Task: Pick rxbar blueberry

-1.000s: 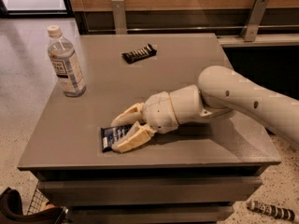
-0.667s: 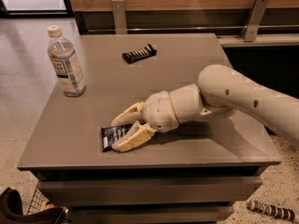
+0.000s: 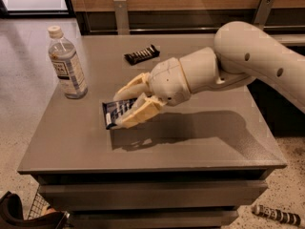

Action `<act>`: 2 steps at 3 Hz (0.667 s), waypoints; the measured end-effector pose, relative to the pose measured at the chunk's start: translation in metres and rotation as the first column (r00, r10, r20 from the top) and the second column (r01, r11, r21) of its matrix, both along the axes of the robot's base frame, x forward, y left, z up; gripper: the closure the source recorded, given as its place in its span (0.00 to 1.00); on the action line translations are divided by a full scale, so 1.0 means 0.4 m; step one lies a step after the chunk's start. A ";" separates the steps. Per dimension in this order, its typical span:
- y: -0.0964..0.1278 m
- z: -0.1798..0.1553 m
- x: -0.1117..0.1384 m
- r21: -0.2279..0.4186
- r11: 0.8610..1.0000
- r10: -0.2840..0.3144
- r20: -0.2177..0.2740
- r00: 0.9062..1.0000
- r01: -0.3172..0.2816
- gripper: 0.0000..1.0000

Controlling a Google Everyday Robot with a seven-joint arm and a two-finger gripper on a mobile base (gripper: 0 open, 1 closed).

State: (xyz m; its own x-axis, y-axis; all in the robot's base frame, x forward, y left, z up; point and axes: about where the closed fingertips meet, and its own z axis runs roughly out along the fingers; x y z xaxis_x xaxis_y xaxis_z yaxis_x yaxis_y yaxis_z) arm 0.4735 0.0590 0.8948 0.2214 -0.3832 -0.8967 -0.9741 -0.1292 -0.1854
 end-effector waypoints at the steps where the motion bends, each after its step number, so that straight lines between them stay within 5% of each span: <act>1: -0.009 0.086 0.019 0.003 1.000 0.017 0.053 0.998 -0.017 1.00; 2: -0.007 0.139 0.031 0.011 0.999 0.035 0.094 0.995 -0.037 1.00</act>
Offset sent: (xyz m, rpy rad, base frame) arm 0.0208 -0.0058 0.0813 0.0282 -0.1460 0.0533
